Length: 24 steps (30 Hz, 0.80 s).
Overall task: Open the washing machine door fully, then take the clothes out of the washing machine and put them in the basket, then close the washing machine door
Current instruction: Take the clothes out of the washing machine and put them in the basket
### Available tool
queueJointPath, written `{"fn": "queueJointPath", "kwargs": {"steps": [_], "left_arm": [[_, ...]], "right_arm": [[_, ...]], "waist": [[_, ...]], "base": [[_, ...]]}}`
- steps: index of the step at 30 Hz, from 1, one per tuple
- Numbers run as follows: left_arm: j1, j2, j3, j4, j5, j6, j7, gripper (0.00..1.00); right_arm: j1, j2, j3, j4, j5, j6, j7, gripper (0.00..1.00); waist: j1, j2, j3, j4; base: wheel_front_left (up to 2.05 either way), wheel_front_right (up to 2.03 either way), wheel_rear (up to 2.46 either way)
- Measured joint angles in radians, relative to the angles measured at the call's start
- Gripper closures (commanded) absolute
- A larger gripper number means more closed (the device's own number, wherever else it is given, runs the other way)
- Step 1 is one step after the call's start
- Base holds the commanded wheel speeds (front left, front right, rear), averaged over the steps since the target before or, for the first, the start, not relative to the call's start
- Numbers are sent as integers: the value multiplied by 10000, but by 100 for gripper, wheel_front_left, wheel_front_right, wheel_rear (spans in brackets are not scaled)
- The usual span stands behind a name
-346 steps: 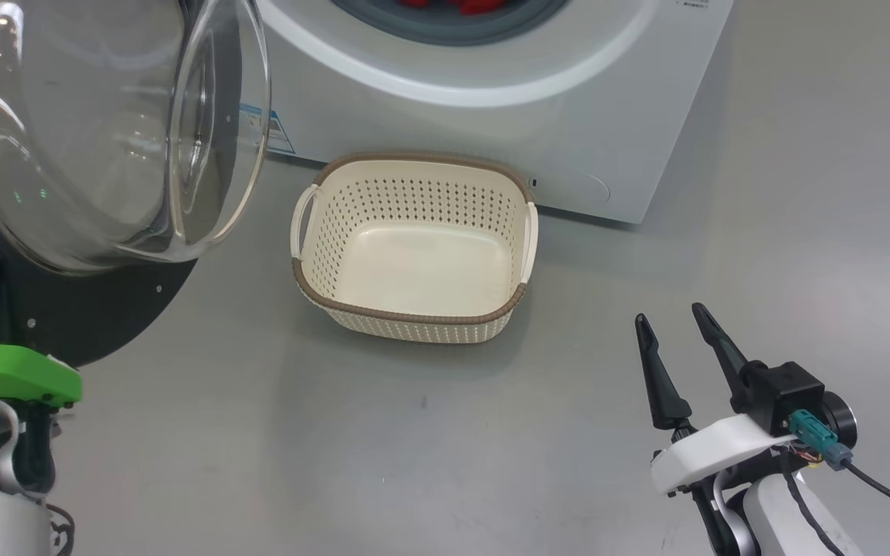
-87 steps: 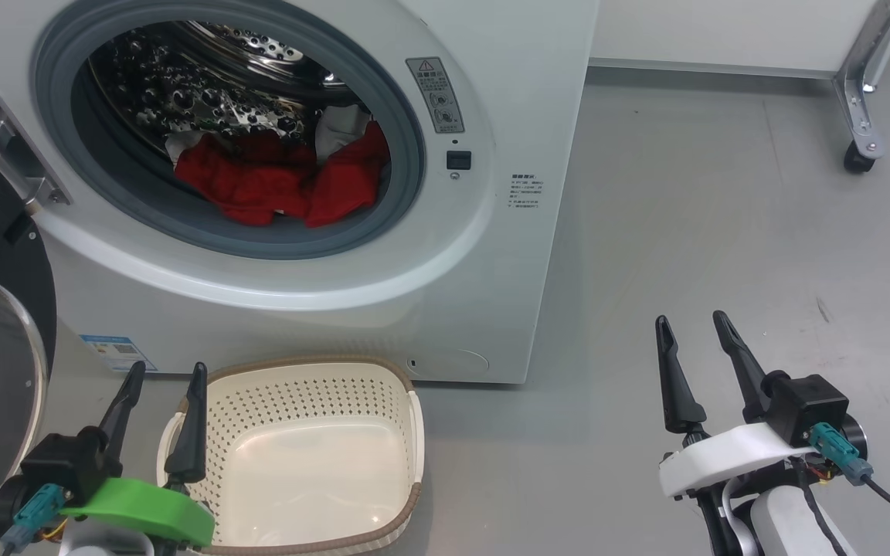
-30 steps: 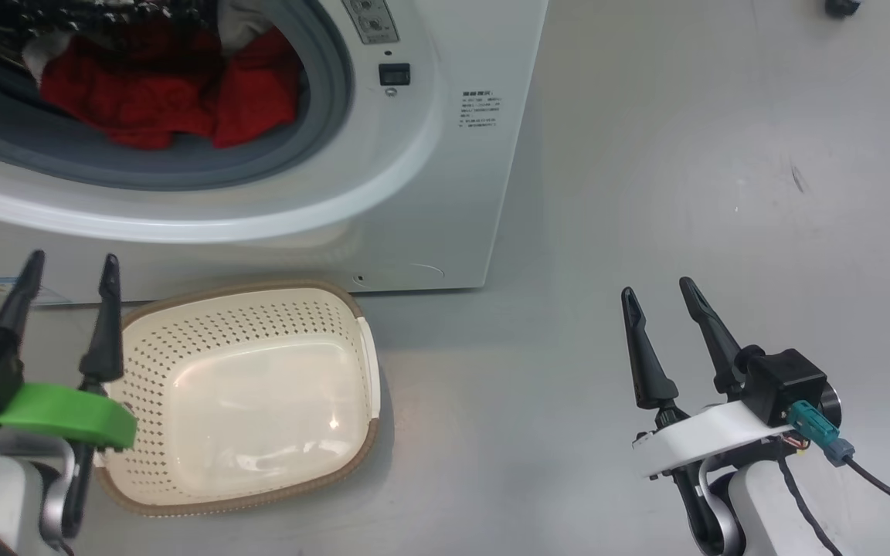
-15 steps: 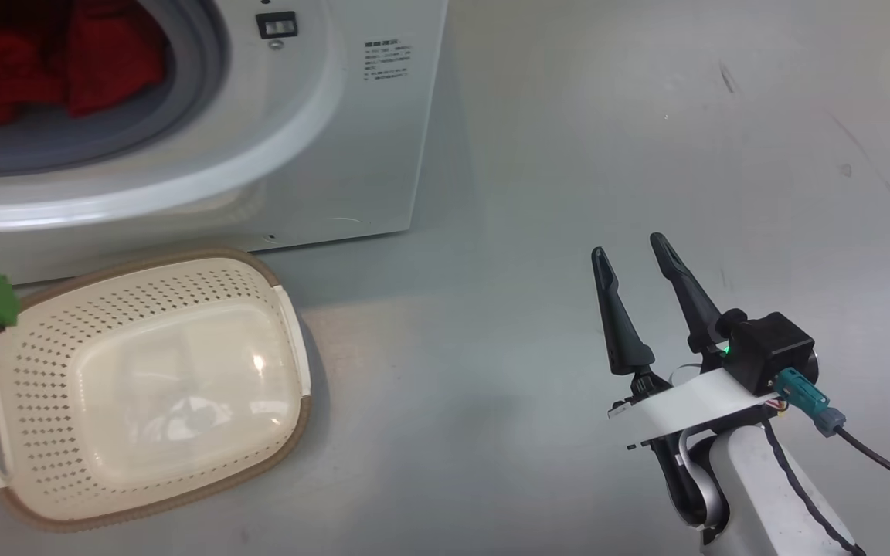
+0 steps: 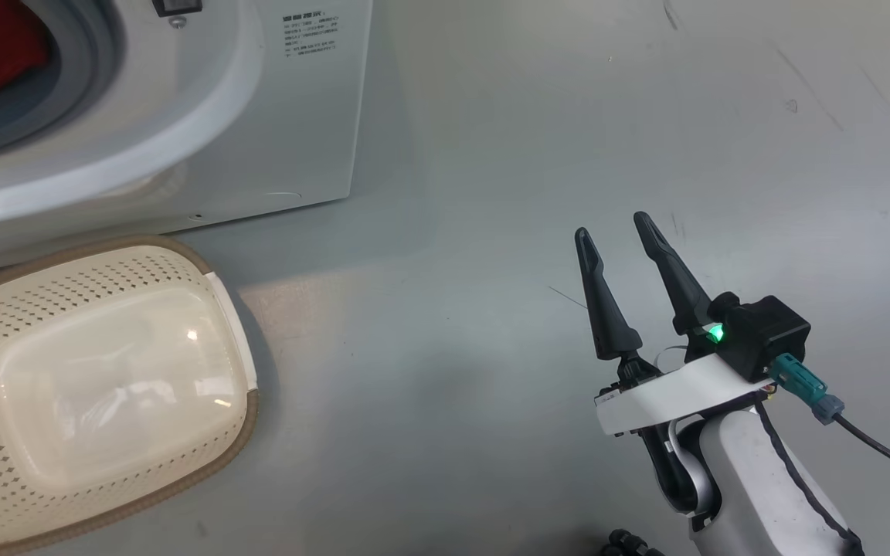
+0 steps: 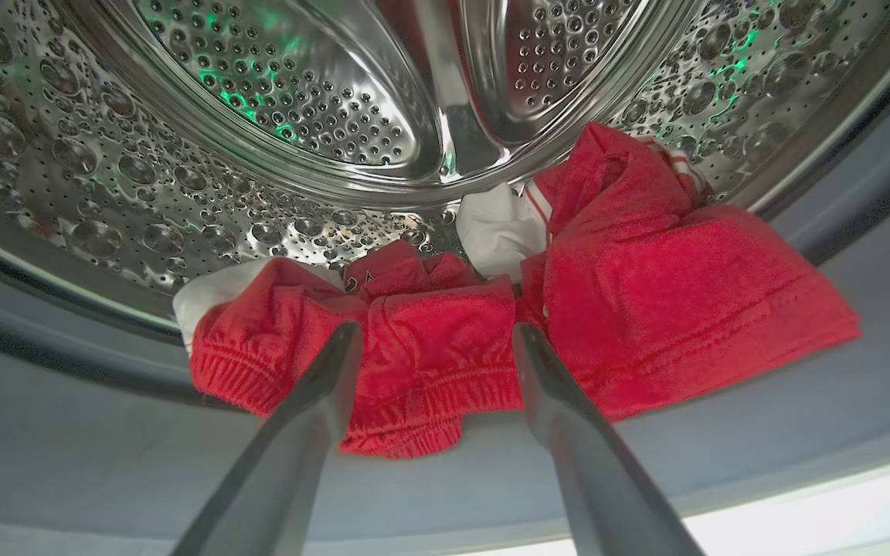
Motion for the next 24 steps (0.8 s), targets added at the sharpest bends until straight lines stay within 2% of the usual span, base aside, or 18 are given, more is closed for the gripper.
{"fn": "queueJointPath", "kwargs": {"steps": [10, 24], "left_arm": [[-1216, 836, 67, 1058, 357, 79, 872, 0], [-2234, 1049, -583, 1921, 955, -96, 1367, 0]], "right_arm": [[-376, 15, 405, -186, 408, -134, 0, 0], [-632, 17, 662, -263, 500, -418, 0, 0]], "waist": [[0, 0, 542, -291], [0, 0, 969, -540]], "base": [[0, 0, 0], [0, 0, 0]]}}
